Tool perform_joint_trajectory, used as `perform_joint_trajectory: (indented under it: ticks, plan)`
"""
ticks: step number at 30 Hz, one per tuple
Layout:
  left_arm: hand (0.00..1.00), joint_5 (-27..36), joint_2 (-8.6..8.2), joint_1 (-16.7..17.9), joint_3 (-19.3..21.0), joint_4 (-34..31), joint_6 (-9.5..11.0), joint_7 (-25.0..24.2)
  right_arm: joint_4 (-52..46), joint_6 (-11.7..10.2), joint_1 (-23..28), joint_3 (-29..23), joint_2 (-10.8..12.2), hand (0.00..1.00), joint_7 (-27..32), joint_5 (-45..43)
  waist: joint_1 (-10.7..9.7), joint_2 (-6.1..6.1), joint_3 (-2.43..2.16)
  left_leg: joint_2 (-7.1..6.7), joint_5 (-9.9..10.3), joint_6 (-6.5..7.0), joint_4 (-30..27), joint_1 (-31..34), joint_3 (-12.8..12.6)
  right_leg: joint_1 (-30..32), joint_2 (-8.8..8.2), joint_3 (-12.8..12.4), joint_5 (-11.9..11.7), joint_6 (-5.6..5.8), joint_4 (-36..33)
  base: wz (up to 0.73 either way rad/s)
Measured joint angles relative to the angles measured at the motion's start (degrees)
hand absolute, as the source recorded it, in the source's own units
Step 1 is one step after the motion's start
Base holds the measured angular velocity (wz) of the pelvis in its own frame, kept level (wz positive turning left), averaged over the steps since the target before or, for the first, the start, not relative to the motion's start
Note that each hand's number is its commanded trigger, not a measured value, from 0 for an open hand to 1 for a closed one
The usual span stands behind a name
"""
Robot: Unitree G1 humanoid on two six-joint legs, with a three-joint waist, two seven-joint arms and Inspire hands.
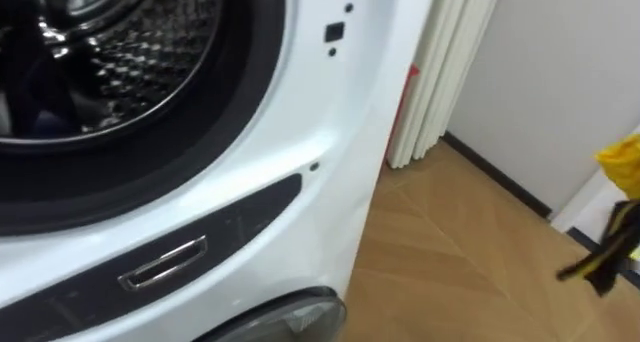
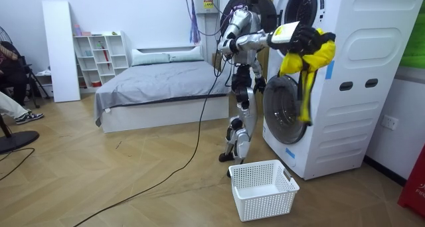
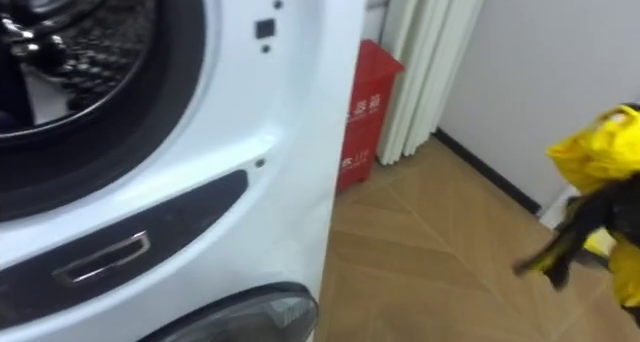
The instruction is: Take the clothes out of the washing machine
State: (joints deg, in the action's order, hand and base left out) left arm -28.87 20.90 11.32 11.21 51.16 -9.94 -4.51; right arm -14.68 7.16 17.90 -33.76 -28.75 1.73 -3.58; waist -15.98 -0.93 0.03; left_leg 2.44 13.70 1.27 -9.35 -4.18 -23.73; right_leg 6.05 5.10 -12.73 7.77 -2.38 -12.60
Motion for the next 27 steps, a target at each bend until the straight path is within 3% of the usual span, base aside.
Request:
perform_joint_trajectory:
  ticks: [8,12,14,16,19,21,25,27]
  plan:
    - [0.00,0.2,-0.14,-0.6,-1.8,-1.9,-5.8,-1.2,3.5,3.2,0.3,-0.1,0.0,1.00,3.0,-3.0,-1.4,0.66,0.30,0.08,0.0,-0.02,-0.1,1.7,-2.7,2.4,0.58,-1.6,-0.5,0.07,-0.2,-0.08]
    - [0.00,1.2,0.10,-0.7,-2.9,-2.0,-7.3,-0.9,3.5,4.8,-0.4,1.0,0.0,1.00,3.2,-3.4,-1.3,1.27,0.50,0.15,0.0,-0.02,-0.2,2.7,-3.2,3.7,0.99,-3.0,-1.2,0.34,-0.4,-0.19]
    - [0.00,2.5,0.09,-1.9,-5.0,-0.9,-7.6,-0.1,3.6,5.4,-2.0,2.9,0.2,1.00,3.2,-3.5,-1.2,2.33,1.06,-0.05,0.0,-0.01,-0.2,3.5,-3.8,5.0,1.03,-3.8,-1.6,0.75,-0.6,-0.19]
    - [0.00,2.5,0.07,-2.4,-6.6,-0.7,-7.8,0.2,5.0,5.4,-3.7,5.7,0.3,1.00,3.0,-3.4,-1.0,3.02,1.30,-0.11,0.0,0.00,-0.2,4.2,-4.0,6.3,1.31,-4.4,-1.8,1.08,-1.2,-0.18]
    - [0.00,4.4,0.17,-3.2,-9.2,-0.7,-8.1,1.1,8.8,5.4,-5.3,10.0,0.3,1.00,2.5,-1.6,-0.9,4.27,1.28,-0.22,0.1,0.12,-0.2,5.6,-4.9,8.0,1.16,-4.4,-2.1,1.41,-2.0,-0.08]
    - [0.00,4.6,0.05,-3.7,-10.4,-0.3,-8.1,1.1,11.1,5.3,-7.0,12.0,0.4,1.00,2.4,-0.7,-0.8,5.61,1.32,-0.12,0.5,0.98,-0.2,6.8,-6.1,9.6,1.31,-4.5,-2.2,1.65,-2.5,-0.10]
    - [0.00,6.1,-0.17,-4.7,-13.3,-0.3,-8.2,1.0,19.8,4.5,-9.2,14.7,0.7,1.00,3.2,-0.9,-0.7,7.97,1.12,-0.56,0.3,1.37,-0.5,9.3,-5.9,12.6,0.88,-4.6,-2.2,1.87,-4.4,0.00]
    - [0.00,7.8,-0.02,-5.7,-14.1,0.0,-8.4,0.9,24.4,4.5,-11.6,15.4,1.2,1.00,3.9,-0.7,-0.6,8.65,1.27,-0.81,0.1,1.75,-1.1,11.0,-5.9,14.3,0.45,-4.4,-2.1,2.00,-5.5,0.00]
